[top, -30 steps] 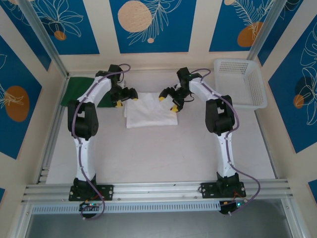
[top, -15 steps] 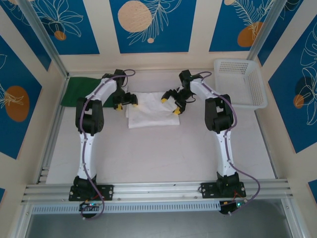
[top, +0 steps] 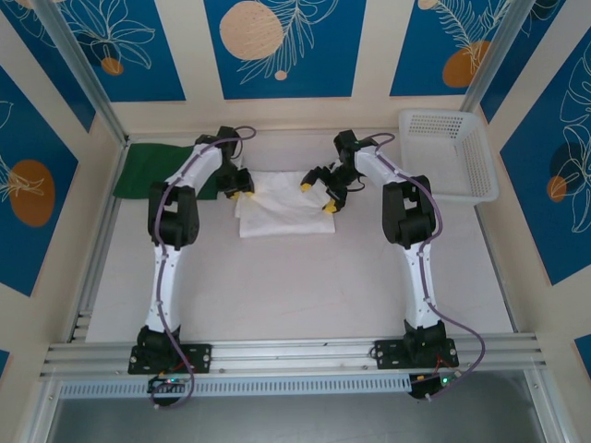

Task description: Fold and stack the t-shirts

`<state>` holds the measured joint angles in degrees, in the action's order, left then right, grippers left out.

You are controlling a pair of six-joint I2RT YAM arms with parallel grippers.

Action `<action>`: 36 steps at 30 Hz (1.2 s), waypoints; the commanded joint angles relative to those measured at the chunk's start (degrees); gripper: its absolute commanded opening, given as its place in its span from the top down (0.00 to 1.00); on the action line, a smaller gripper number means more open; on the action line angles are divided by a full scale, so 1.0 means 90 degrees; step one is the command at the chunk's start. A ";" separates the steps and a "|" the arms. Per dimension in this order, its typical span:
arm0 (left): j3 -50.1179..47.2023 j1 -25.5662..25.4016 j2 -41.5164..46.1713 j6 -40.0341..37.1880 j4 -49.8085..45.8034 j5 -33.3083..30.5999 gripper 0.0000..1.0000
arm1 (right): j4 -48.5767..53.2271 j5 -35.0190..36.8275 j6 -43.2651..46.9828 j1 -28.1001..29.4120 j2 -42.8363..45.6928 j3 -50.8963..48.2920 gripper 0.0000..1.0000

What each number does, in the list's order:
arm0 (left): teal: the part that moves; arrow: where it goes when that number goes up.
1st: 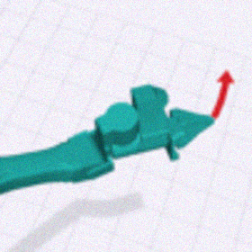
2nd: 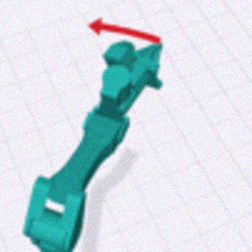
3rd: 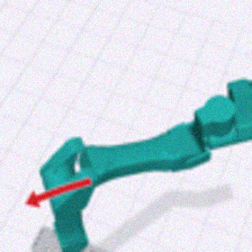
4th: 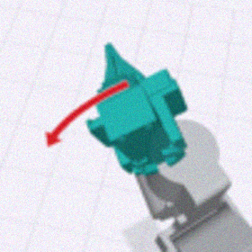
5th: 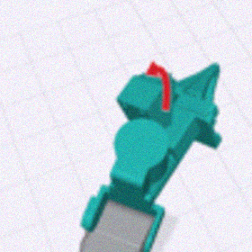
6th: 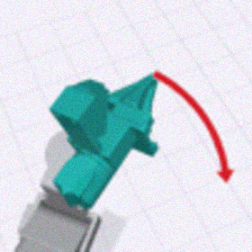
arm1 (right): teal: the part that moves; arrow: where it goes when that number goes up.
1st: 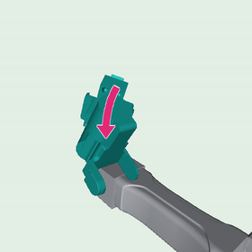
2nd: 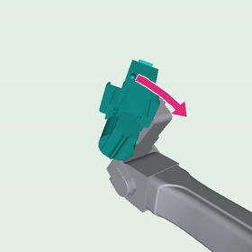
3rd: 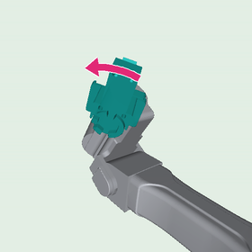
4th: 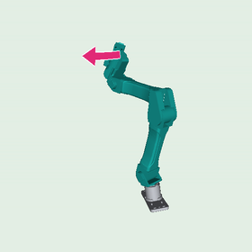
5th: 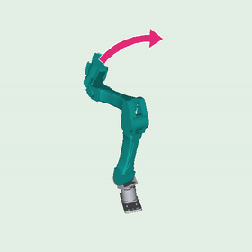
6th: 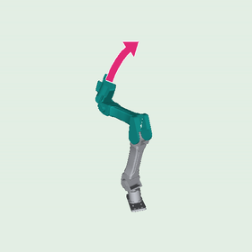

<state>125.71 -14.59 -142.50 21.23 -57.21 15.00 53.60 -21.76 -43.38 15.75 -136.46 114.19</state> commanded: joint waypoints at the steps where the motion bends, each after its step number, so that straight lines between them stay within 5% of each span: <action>1: 0.0251 -0.0735 -0.0545 0.0087 0.1004 0.0785 0.76 | 0.0186 0.0057 0.0171 0.0039 0.0271 -0.0120 0.12; 6: 0.0121 -0.0830 -0.0353 0.0199 0.1208 -0.0096 1.00 | 0.0316 0.0137 0.0181 0.0009 0.0441 -0.0028 0.12; 14: 0.0612 -0.0811 0.0046 0.0237 0.0936 -0.1670 1.00 | 0.0403 0.0617 0.0317 -0.0168 0.1892 -0.0793 0.12; 21: 0.1943 -0.0680 0.0140 -0.0668 0.0063 -0.2504 1.00 | 0.0207 0.1004 0.0292 -0.0360 0.3454 -0.2488 0.12; 28: 0.2632 -0.0489 0.0286 -0.1710 -0.0060 -0.2788 1.00 | 0.0104 0.1164 0.0023 -0.0399 0.4568 -0.3706 0.13; 36: 0.2871 -0.0093 0.0763 -0.2533 -0.0347 -0.2771 1.00 | 0.0389 0.1323 0.0015 -0.0340 0.4811 -0.3708 0.14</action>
<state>148.75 -17.76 -141.08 2.70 -58.19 -9.10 55.20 -10.59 -42.57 12.25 -94.80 80.16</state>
